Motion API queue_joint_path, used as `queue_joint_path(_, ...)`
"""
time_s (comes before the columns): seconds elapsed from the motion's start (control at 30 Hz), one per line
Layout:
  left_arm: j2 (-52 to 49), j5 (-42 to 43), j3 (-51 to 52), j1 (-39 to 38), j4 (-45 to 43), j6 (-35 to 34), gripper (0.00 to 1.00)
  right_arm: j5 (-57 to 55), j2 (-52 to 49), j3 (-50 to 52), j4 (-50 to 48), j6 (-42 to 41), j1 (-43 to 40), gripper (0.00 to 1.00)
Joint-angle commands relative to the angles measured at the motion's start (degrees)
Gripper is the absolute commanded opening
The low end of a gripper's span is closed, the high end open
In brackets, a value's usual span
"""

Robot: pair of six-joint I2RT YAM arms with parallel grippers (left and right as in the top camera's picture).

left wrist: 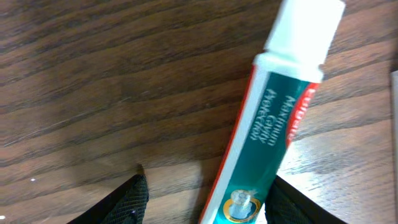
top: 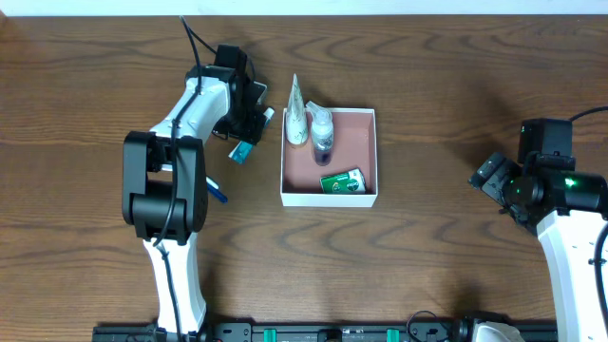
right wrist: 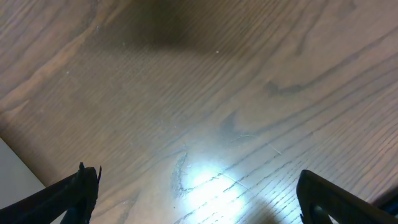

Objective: Pack container

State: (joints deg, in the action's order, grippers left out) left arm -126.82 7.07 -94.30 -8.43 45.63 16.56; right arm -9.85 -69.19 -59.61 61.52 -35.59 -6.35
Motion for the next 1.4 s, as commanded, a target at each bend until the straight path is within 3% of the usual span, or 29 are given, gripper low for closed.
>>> queue_joint_path(0.0,-1.77,-2.01,0.35,-0.28,0.2,0.31,0.57,-0.22,-0.09,-0.37,0.02,-0.79,-0.59,0.99)
queue_joint_path(0.2,-1.77,-1.36,0.35,-0.9,0.2,-1.66,0.47,-0.22,-0.09,-0.37,0.02,-0.79,-0.59,0.99)
queue_joint_path(0.33,-1.77,0.63,0.35,-1.36,0.15,-1.66,0.46,-0.22,-0.09,-0.37,0.02,-0.79,-0.59,0.99)
queue_joint_path(0.6,-1.77,8.55,0.35,-1.9,0.04,-4.55,0.25,-0.22,-0.09,-0.37,0.02,-0.79,-0.59,0.99)
queue_joint_path(0.93,-1.77,8.55,0.35,-1.9,-0.33,-7.48,0.19,-0.22,-0.09,-0.37,0.02,-0.79,-0.59,0.99)
queue_joint_path(1.03,-1.77,8.55,0.33,-1.88,-1.44,-7.5,0.13,-0.22,-0.09,-0.37,0.02,-0.79,-0.59,0.99)
queue_joint_path(1.37,-0.63,8.52,-2.71,-0.55,-2.47,-12.61,0.13,-0.22,-0.09,-0.37,0.02,-0.79,-0.59,0.99)
